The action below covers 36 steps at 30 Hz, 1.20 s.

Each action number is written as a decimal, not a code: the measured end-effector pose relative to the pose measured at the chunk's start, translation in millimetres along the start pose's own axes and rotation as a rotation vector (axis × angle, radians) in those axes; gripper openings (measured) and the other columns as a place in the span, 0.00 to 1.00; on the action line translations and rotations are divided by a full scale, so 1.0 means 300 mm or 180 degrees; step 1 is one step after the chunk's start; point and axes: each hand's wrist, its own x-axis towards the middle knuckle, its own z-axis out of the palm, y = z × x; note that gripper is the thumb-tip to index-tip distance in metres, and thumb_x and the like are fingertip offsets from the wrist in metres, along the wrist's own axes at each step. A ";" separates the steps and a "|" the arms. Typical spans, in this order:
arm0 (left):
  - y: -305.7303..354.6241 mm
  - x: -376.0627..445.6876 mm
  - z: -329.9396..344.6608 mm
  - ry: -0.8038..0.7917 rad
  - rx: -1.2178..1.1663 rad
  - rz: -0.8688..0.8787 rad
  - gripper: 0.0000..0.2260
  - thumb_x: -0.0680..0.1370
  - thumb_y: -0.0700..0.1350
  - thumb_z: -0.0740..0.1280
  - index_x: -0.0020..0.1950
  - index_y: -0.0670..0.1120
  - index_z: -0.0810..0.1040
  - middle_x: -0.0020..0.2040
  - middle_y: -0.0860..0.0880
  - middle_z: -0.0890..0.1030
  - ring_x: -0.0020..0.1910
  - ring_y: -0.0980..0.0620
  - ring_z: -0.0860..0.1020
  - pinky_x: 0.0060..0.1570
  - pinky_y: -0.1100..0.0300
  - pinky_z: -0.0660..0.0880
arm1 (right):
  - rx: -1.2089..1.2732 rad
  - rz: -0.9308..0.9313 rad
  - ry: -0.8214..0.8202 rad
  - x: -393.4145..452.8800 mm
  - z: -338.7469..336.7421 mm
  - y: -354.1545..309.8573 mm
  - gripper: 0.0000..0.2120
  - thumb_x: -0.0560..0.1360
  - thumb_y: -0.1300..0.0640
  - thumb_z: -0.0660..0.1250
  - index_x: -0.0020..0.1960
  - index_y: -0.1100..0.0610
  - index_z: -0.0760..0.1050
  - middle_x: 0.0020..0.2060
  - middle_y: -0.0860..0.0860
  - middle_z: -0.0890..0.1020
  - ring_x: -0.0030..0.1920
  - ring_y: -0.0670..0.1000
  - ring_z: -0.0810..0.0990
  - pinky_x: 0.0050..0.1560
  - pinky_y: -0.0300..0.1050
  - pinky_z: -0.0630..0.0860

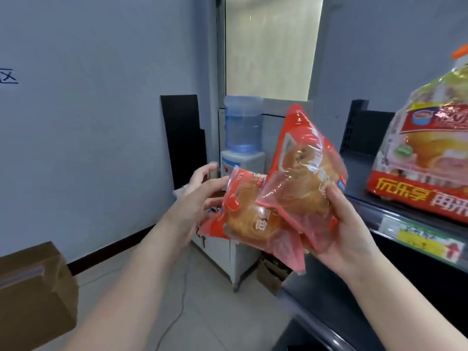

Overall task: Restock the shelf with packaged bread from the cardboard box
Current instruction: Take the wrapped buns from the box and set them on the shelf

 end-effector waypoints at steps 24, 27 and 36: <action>0.023 -0.137 0.840 -0.1699 -0.1129 0.0275 0.29 0.64 0.46 0.78 0.58 0.50 0.65 0.55 0.47 0.77 0.53 0.49 0.80 0.53 0.44 0.79 | 0.0129 -0.2539 0.2112 -0.727 -0.030 -0.226 0.30 0.70 0.36 0.61 0.64 0.53 0.73 0.57 0.57 0.82 0.56 0.60 0.82 0.59 0.72 0.69; 0.019 -0.185 0.924 -0.2077 -0.0955 0.0272 0.26 0.62 0.52 0.77 0.54 0.52 0.68 0.55 0.47 0.78 0.52 0.48 0.81 0.51 0.43 0.79 | -0.0089 -0.2588 0.2346 -0.833 -0.059 -0.289 0.30 0.68 0.37 0.63 0.64 0.53 0.72 0.57 0.56 0.82 0.57 0.60 0.81 0.59 0.71 0.70; 0.083 -0.241 1.231 -0.2299 -0.0110 0.0585 0.20 0.64 0.47 0.78 0.52 0.49 0.77 0.44 0.49 0.83 0.39 0.55 0.82 0.33 0.66 0.77 | -0.0498 -0.2324 0.2593 -1.110 -0.230 -0.554 0.29 0.66 0.39 0.65 0.61 0.54 0.74 0.55 0.56 0.83 0.56 0.59 0.81 0.53 0.67 0.75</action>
